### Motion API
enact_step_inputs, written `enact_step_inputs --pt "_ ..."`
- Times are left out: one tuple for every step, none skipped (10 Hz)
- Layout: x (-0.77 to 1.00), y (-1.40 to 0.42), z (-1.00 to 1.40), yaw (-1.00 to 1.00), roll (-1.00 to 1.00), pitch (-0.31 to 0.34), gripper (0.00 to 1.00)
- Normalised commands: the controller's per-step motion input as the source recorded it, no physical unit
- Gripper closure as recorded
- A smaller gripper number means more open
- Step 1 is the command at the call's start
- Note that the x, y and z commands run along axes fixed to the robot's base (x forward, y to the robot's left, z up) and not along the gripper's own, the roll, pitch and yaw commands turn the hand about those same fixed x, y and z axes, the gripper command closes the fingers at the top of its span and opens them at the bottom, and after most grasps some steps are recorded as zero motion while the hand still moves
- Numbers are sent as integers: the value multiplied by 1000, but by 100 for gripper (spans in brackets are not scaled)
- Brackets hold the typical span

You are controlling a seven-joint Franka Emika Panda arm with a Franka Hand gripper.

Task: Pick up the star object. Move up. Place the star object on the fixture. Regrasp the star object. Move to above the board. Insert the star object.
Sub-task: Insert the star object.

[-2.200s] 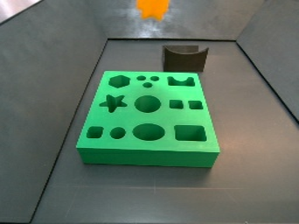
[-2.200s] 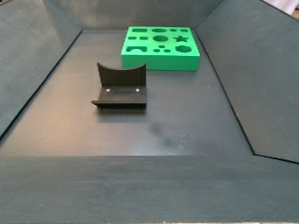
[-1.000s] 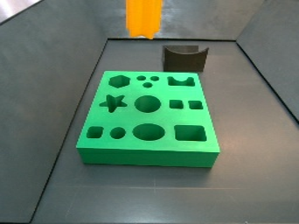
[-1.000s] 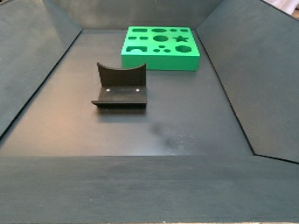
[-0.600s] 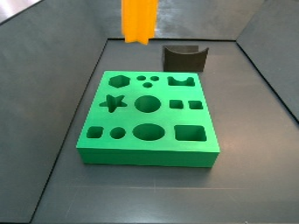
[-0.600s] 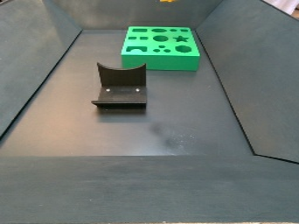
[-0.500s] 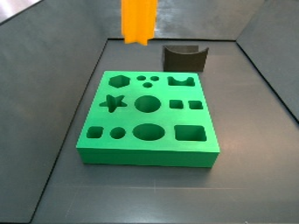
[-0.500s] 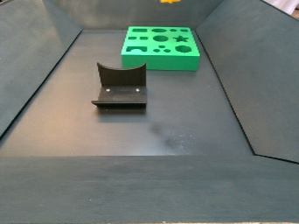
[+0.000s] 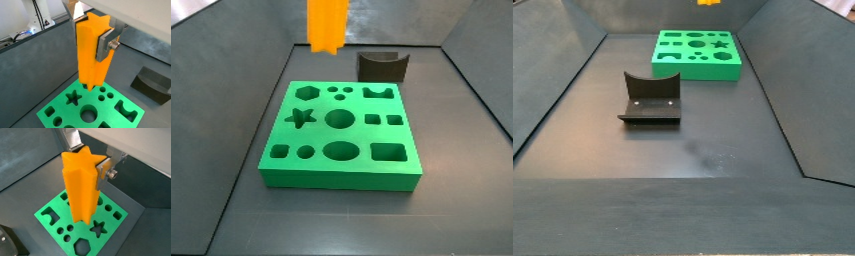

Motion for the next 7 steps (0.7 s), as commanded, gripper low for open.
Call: enact_step_inputs --pt "-60 0 0 -46 0 0 100" --pt "-29 0 0 0 0 0 100" --pt "-49 0 0 0 0 0 100" --pt "-86 0 -3 0 0 0 100" --pt "-109 0 -23 0 0 0 100" --pt "-174 0 -49 -3 0 0 100" --pt "-177 0 -60 -11 0 0 100"
